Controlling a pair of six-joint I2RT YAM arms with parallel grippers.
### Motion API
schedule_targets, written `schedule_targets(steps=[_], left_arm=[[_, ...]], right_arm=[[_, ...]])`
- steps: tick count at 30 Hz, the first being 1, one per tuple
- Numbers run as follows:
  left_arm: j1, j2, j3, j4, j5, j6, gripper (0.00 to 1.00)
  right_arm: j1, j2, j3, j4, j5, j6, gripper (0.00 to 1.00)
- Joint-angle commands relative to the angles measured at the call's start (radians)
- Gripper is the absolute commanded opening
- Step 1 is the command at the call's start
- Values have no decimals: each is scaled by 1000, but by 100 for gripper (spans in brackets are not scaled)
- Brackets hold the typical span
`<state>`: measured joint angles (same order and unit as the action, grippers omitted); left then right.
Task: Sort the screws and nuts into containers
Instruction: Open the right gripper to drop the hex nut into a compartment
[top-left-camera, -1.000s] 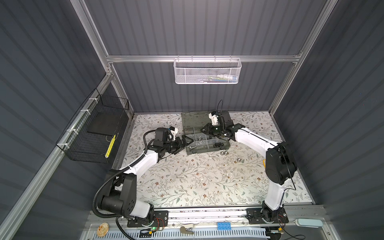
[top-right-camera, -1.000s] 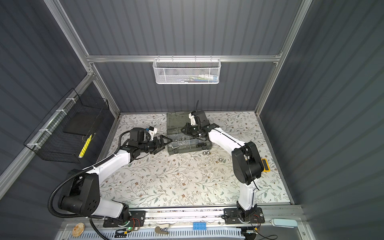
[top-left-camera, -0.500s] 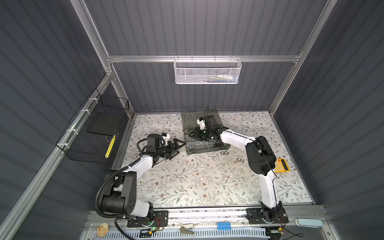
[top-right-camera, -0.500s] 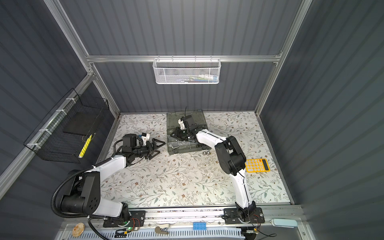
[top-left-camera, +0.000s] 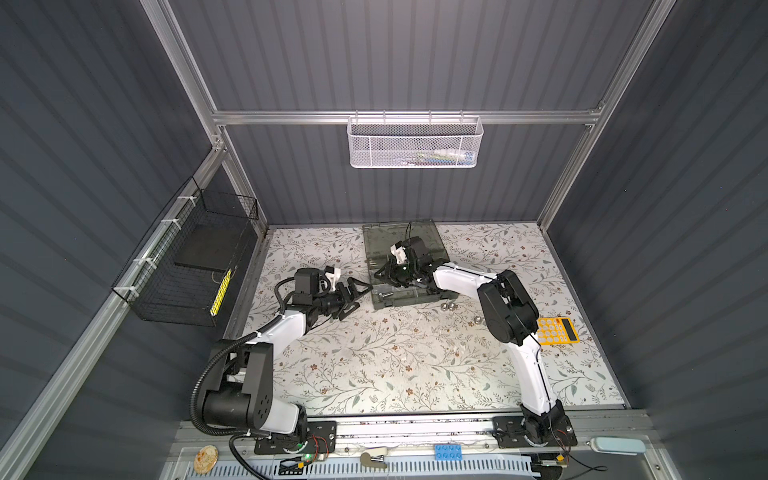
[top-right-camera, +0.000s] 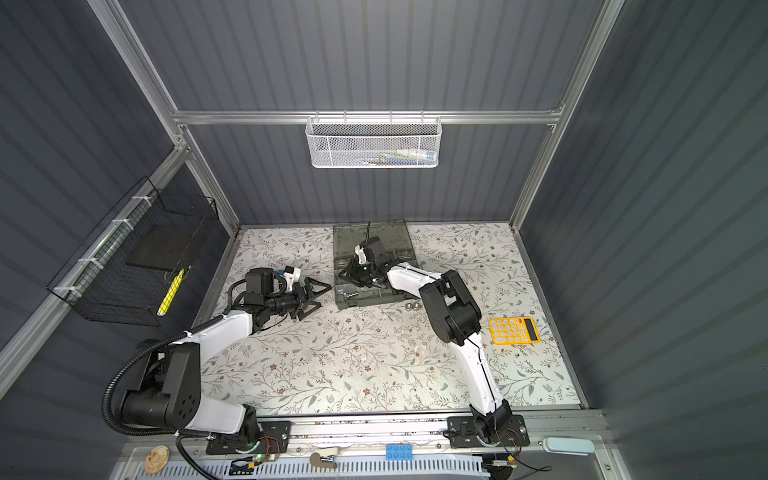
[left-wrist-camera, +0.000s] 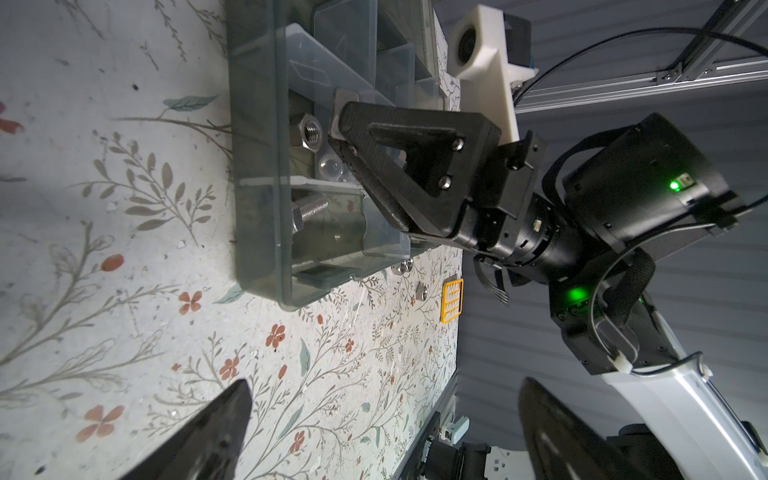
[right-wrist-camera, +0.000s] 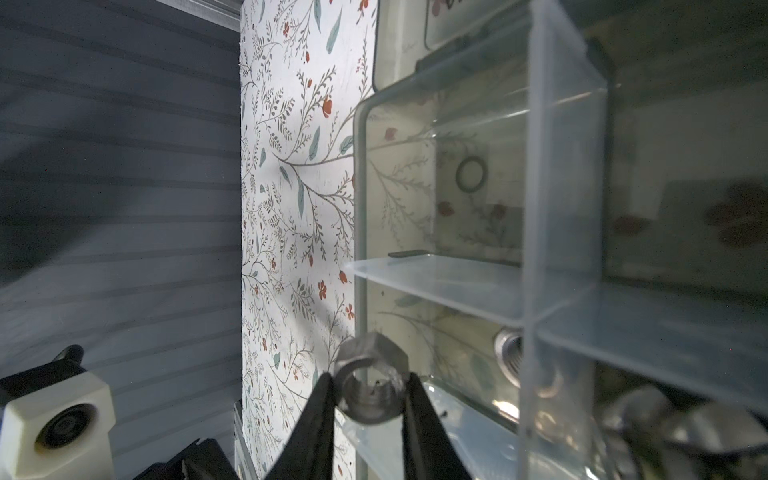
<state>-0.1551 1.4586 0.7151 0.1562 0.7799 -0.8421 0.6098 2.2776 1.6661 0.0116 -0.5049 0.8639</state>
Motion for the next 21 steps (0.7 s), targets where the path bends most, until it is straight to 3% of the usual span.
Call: schedule_targets(steps=[1, 21], left_arm=[[8, -24, -9, -26, 21, 28, 100], [8, -18, 6, -41, 22, 34, 100]], right_arm=[[2, 23, 23, 13, 8, 4, 28], [-4, 8, 20, -25, 20, -26, 32]])
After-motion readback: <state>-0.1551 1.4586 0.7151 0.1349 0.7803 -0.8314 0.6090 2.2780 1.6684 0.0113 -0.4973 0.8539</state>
